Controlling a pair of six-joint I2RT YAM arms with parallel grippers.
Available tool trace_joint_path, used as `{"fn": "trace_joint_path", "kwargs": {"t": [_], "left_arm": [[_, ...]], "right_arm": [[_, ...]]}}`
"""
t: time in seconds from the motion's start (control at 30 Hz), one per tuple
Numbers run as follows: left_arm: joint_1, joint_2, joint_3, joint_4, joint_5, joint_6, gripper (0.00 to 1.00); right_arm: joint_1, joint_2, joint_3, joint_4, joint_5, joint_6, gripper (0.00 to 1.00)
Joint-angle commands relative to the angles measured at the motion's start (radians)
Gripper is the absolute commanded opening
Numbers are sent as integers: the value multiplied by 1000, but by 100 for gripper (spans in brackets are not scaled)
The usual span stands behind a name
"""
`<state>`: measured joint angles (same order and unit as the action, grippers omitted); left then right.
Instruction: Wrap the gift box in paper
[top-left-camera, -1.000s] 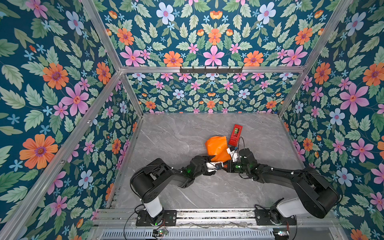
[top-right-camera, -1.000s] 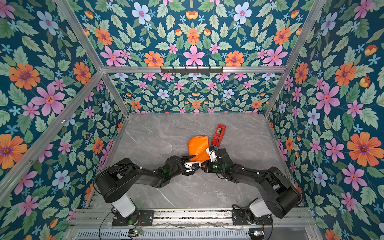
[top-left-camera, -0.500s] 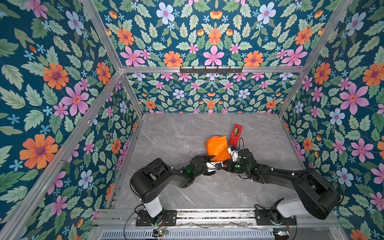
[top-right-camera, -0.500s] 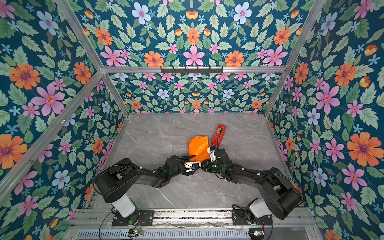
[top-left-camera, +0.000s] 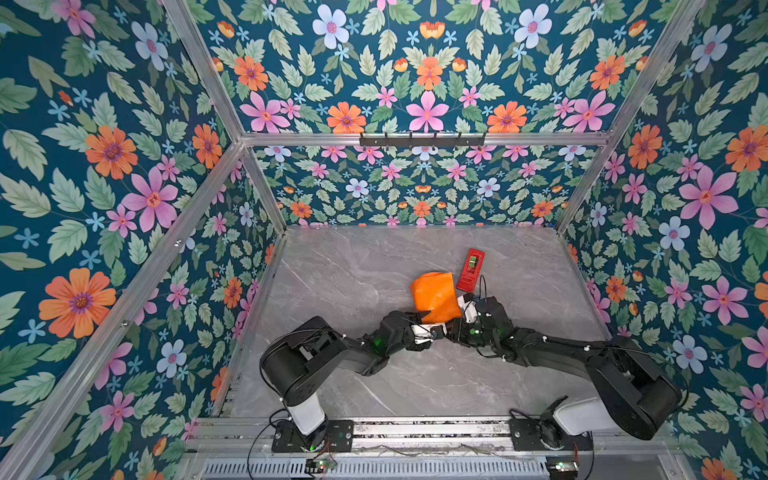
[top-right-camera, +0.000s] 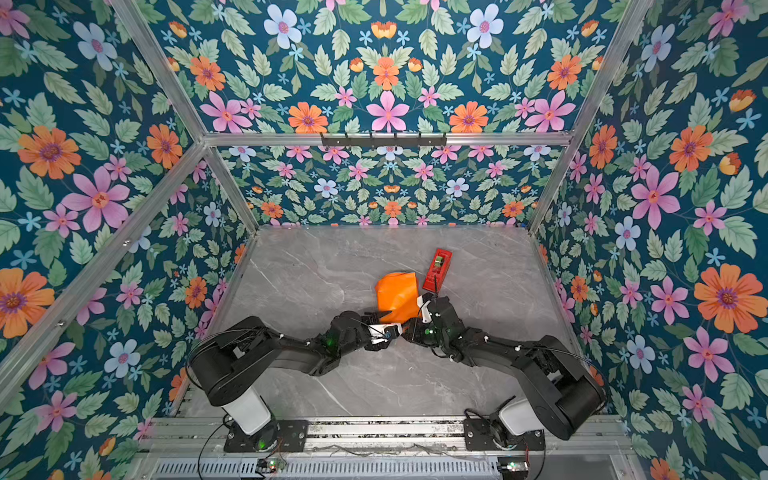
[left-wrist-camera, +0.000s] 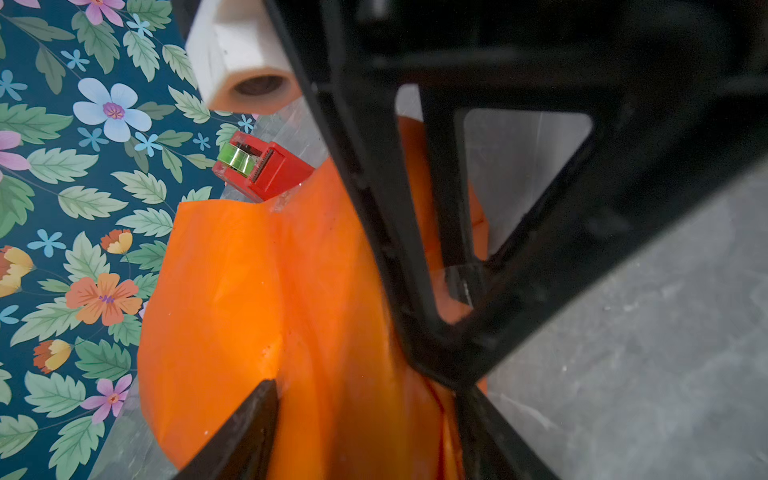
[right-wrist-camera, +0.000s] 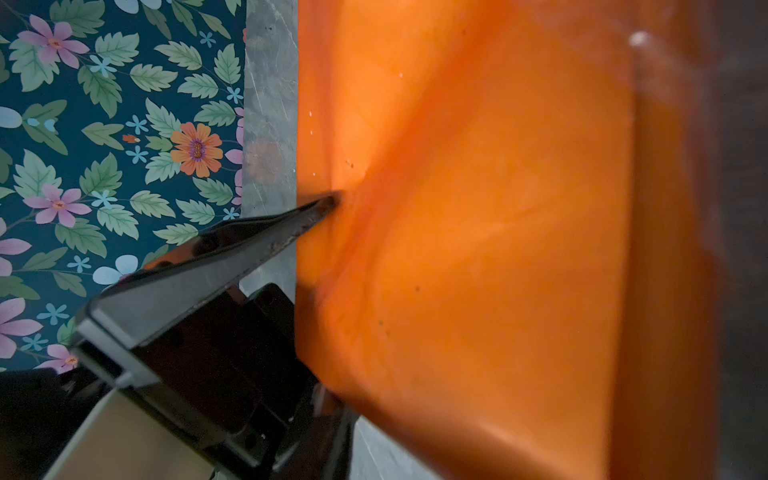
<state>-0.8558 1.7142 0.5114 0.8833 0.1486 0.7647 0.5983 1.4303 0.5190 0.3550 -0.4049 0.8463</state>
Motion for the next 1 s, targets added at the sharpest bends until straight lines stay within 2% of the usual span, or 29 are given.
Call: {"fn": "trace_joint_path", "kwargs": {"t": [0.0, 0.37, 0.57, 0.77, 0.87, 0.97], "left_arm": [[1, 4, -2, -119, 8, -19, 68], [1, 1, -4, -120, 8, -19, 68], [2, -1, -4, -119, 8, -19, 67], [3, -2, -3, -121, 7, -19, 67], [2, -2, -4, -121, 8, -19, 67], [3, -2, -4, -122, 6, -18, 67]], "right_arm": [[-1, -9, 4, 15, 18, 17, 42], [-1, -53, -13, -14, 24, 37, 53], [-1, -115, -26, -116, 61, 32, 57], [-1, -252, -68, -253, 107, 8, 60], [5, -307, -84, -262, 115, -18, 58], [45, -263, -47, -228, 111, -49, 45]]}}
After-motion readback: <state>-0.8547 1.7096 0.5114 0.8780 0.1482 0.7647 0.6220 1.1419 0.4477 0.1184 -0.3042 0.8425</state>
